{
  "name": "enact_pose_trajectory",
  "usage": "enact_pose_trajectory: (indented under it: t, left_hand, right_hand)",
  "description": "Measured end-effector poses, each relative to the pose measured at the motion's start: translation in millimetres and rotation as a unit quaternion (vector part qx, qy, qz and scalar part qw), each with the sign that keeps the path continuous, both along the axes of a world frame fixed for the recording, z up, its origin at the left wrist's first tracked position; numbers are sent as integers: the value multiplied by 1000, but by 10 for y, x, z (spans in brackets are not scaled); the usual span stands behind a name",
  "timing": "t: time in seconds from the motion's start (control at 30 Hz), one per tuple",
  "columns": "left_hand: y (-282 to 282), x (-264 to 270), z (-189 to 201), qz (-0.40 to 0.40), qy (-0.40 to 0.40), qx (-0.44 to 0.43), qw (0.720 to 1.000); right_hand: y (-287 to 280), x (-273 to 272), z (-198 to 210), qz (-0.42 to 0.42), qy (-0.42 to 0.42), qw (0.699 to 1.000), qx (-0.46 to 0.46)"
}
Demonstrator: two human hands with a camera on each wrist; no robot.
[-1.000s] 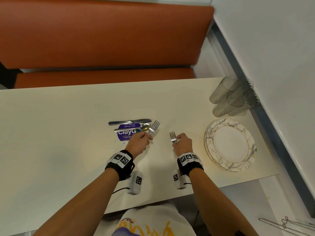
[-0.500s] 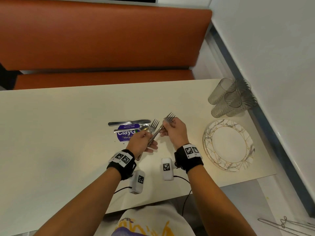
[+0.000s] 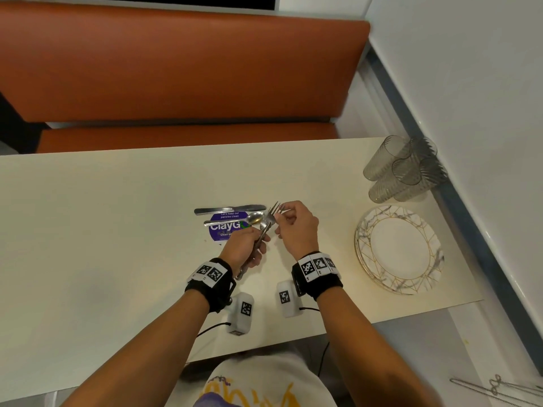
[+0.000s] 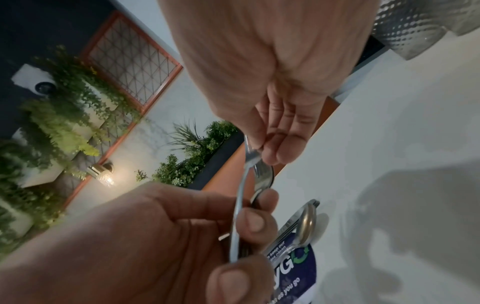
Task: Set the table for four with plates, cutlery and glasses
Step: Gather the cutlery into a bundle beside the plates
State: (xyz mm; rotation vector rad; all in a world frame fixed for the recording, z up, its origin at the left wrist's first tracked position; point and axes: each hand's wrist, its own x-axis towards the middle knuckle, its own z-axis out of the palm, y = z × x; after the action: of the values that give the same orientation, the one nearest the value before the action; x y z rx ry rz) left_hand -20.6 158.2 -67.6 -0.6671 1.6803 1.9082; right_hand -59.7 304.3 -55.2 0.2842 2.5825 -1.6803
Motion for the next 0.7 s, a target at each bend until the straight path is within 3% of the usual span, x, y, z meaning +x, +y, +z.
enact_pose_trajectory:
  t: [0.4,0.7]
  left_hand:
    - [-28,64,-18,5,6,18,1000]
    - [-85,88,-96,-46,24,-60,997]
  right_hand:
    - [-47,75,-35,45,-8,997,56]
    - [-36,-42,-36,135,-15,985,104]
